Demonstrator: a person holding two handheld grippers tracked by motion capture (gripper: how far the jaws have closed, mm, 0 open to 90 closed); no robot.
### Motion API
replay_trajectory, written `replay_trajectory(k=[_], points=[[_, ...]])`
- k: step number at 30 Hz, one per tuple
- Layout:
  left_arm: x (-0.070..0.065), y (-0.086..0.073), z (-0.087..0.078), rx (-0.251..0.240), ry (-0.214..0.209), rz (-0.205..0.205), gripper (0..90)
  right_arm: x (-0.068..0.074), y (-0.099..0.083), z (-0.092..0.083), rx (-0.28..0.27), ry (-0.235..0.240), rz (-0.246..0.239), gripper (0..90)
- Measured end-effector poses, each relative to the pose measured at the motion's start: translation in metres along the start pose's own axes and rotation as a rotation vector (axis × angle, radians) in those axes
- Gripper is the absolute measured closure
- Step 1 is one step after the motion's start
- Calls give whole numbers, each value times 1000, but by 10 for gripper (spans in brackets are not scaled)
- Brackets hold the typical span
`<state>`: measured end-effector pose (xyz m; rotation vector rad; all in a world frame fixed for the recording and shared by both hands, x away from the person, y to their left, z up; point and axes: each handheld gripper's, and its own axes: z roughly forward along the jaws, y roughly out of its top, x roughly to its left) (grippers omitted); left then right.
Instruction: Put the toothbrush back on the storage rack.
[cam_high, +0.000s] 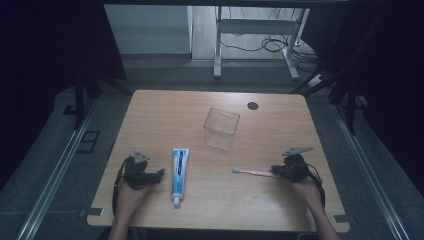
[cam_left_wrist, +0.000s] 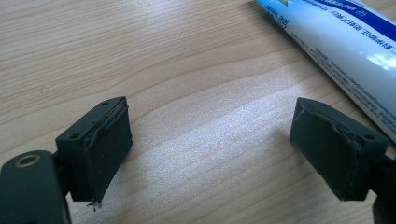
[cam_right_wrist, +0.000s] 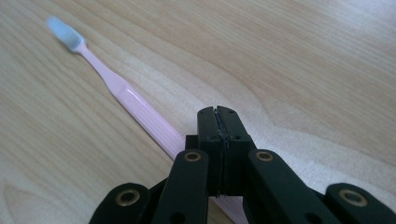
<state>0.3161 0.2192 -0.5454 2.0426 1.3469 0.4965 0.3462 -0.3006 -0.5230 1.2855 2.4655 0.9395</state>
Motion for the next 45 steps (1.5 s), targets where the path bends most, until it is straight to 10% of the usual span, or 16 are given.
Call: replay_trajectory(k=[45], points=[[0, 0, 0, 0, 0, 2, 128, 55, -35, -19, -1, 84, -98, 809]])
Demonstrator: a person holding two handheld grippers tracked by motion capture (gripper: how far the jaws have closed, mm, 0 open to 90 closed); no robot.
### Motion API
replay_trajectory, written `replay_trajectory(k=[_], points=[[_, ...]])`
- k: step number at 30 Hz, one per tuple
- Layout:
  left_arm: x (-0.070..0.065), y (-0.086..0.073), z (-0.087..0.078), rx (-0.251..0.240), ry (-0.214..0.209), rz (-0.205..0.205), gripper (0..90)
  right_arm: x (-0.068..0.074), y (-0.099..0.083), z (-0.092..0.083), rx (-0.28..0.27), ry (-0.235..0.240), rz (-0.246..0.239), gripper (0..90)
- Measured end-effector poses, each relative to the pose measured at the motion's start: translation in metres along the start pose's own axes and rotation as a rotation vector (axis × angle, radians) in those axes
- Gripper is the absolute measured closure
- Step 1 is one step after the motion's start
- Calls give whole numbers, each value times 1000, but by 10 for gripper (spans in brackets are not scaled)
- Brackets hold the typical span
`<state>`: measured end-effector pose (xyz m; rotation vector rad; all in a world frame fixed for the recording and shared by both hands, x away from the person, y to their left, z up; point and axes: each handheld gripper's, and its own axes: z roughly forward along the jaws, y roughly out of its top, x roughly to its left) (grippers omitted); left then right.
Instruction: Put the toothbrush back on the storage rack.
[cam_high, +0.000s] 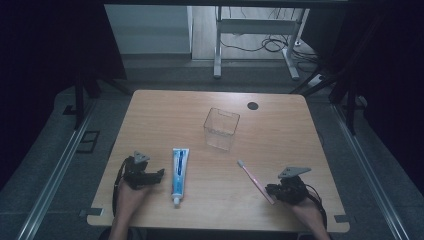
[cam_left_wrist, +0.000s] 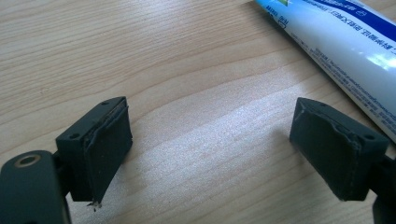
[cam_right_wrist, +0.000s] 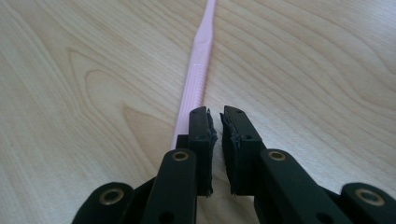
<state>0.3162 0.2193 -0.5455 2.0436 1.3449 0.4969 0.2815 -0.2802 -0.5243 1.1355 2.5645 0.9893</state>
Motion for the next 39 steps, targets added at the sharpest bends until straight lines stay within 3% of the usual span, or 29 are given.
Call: replay_trajectory(k=[6, 15, 30, 39], points=[[0, 0, 0, 0, 0, 0, 128, 4, 1, 0, 8, -10, -21, 792], [0, 0, 0, 0, 0, -1, 128, 1, 5, -6, 15, -41, -14, 679], [0, 0, 0, -1, 0, 0, 128, -1, 21, -4, 52, -21, 6, 562], [0, 0, 0, -1, 0, 0, 128, 0, 31, 3, 80, -8, 7, 567]])
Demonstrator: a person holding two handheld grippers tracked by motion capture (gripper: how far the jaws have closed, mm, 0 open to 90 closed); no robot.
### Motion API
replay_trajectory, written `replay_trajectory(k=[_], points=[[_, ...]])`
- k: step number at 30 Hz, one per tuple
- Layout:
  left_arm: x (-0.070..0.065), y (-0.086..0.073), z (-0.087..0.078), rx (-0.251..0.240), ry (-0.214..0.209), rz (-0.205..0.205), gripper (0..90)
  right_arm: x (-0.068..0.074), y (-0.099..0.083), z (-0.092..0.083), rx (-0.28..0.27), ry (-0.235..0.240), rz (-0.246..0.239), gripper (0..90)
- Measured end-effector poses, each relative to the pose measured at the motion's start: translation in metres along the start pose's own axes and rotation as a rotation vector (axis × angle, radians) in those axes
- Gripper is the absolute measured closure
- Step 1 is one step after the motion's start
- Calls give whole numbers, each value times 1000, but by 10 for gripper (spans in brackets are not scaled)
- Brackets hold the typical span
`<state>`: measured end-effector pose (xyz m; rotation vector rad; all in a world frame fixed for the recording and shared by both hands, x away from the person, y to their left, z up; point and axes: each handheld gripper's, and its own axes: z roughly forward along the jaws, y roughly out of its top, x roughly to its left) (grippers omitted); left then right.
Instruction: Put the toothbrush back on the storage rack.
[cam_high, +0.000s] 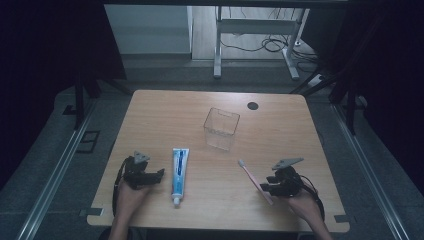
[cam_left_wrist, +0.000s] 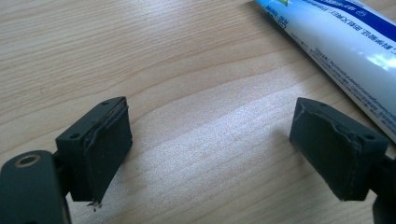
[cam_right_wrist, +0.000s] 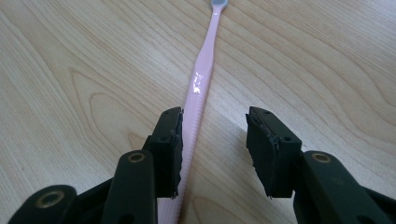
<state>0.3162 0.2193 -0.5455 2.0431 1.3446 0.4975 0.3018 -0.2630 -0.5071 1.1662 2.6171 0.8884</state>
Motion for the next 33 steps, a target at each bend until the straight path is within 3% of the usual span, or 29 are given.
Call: replay_trajectory(k=[7, 16, 24, 33], points=[[0, 0, 0, 0, 0, 0, 128, 2, 10, 5, 35, 5, -14, 590], [0, 0, 0, 2, 0, 1, 128, 7, 27, 14, 118, 7, -40, 626], [0, 0, 0, 2, 0, 3, 128, 13, 45, 29, 251, -20, -77, 682], [0, 0, 0, 4, 0, 3, 128, 16, 61, 39, 353, -53, -105, 722]])
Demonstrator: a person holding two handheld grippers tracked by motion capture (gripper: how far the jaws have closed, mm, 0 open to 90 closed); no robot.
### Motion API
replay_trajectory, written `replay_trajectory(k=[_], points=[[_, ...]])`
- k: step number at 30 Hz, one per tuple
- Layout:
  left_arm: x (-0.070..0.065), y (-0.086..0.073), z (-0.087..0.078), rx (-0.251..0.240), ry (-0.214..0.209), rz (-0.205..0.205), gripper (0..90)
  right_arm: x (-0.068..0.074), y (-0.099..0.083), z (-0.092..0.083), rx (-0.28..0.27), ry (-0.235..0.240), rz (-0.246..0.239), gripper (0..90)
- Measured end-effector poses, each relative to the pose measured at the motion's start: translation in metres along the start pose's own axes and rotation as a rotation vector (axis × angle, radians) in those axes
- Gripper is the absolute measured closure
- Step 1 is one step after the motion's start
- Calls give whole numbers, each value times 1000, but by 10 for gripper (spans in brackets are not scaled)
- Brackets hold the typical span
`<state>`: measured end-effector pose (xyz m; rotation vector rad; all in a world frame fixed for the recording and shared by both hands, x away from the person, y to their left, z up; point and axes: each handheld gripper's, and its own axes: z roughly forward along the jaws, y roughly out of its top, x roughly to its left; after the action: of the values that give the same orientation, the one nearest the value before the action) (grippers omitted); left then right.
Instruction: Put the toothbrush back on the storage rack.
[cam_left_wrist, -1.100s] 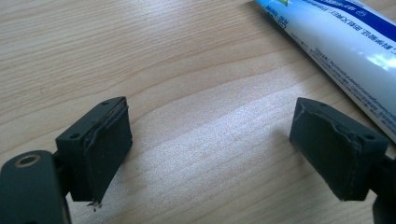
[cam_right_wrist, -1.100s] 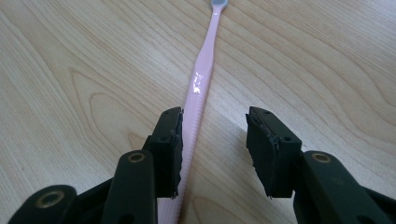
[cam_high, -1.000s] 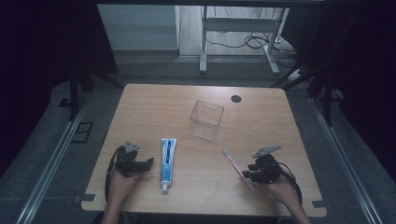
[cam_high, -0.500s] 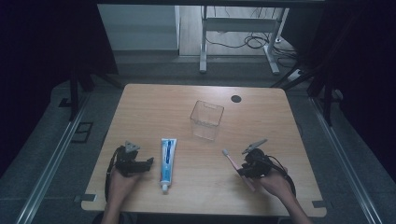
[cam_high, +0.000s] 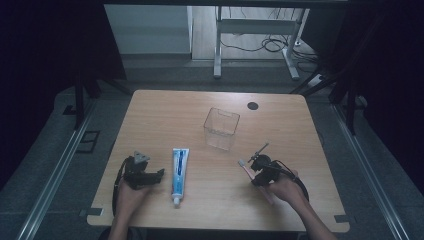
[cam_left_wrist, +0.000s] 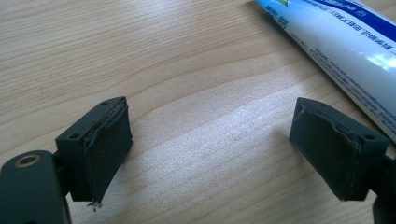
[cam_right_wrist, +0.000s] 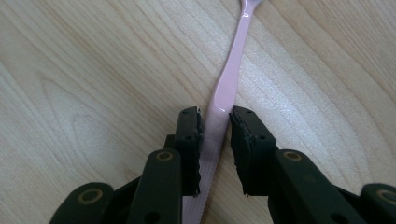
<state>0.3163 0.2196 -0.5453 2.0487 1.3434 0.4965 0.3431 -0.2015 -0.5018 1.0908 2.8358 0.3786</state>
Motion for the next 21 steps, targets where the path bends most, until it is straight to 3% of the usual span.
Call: replay_trajectory(k=[12, 16, 21], points=[[0, 0, 0, 0, 0, -1, 128, -4, 14, 2, 101, 15, 9, 784], [0, 0, 0, 0, 0, -1, 128, -4, 16, 2, 111, 21, 11, 786], [0, 0, 0, 0, 0, 0, 128, -7, 14, 0, 83, 35, -2, 786]])
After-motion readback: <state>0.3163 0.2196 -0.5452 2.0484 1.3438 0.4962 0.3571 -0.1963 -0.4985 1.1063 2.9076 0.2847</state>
